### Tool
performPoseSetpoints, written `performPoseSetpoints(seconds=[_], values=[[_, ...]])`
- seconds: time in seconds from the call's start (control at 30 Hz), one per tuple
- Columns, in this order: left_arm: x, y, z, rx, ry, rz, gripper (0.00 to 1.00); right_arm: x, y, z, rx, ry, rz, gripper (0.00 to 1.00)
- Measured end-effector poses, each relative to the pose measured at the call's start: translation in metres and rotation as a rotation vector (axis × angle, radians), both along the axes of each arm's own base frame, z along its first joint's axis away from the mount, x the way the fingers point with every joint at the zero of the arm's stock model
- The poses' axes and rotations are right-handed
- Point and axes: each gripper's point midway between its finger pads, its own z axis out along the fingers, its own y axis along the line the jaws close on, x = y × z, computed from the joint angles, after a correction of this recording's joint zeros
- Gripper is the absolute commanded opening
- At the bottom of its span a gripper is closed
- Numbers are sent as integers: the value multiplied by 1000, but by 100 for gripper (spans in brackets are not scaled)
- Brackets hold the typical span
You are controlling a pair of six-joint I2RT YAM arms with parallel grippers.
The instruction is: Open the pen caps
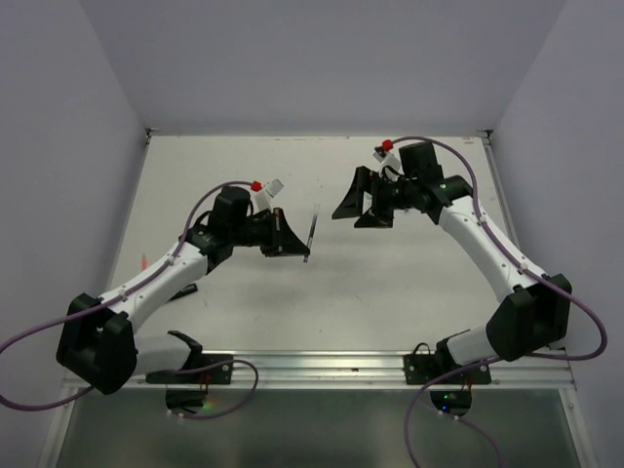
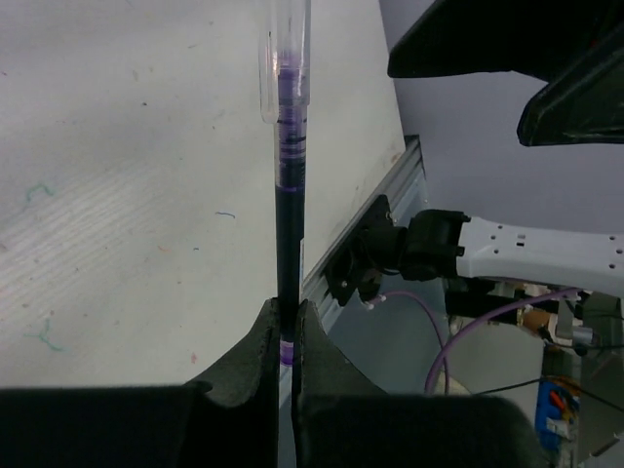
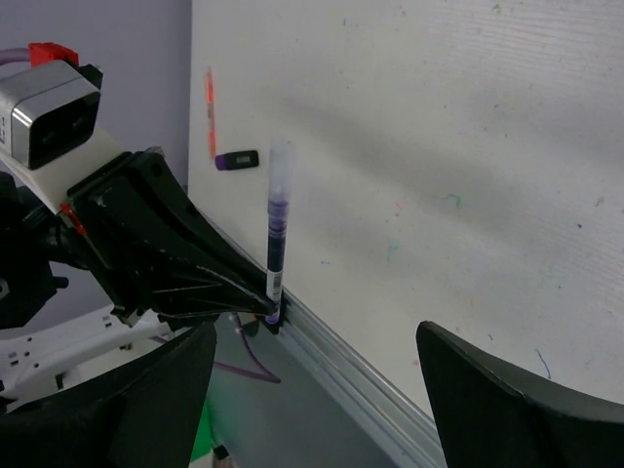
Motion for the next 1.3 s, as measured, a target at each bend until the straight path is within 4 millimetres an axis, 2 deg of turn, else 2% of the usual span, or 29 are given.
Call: performPoseSetpoints(seconds=[0.17,0.3,0.93,1.0,1.03,1.07,1.23,1.27,1.3], values=[[-13,-3,-1,-47,7,-66,0,-3,17,-5,44,0,15,81],[-16,-5,3,-68,1,-92,0,-5,29,-12,71,9,19,72],[-24,-8,9,-108,-8,-144,0,10,57,-26,134,28,-10,40],[-26,-8,8,-110,-2,-150,0,9,59,-26,138,29,-9,33],[-26,-8,8,-112,-1,-154,0,9,60,-25,141,28,-9,14],[-27,-8,8,-112,0,-155,0,10,60,-24,145,22,-6,1],[-28,-8,7,-112,3,-158,0,9,65,-20,167,33,-9,0],[-27,-8,7,-112,3,-158,9,9,65,-20,167,34,-10,0],[-27,-8,7,-112,3,-158,14,9,65,-20,167,34,-9,0]])
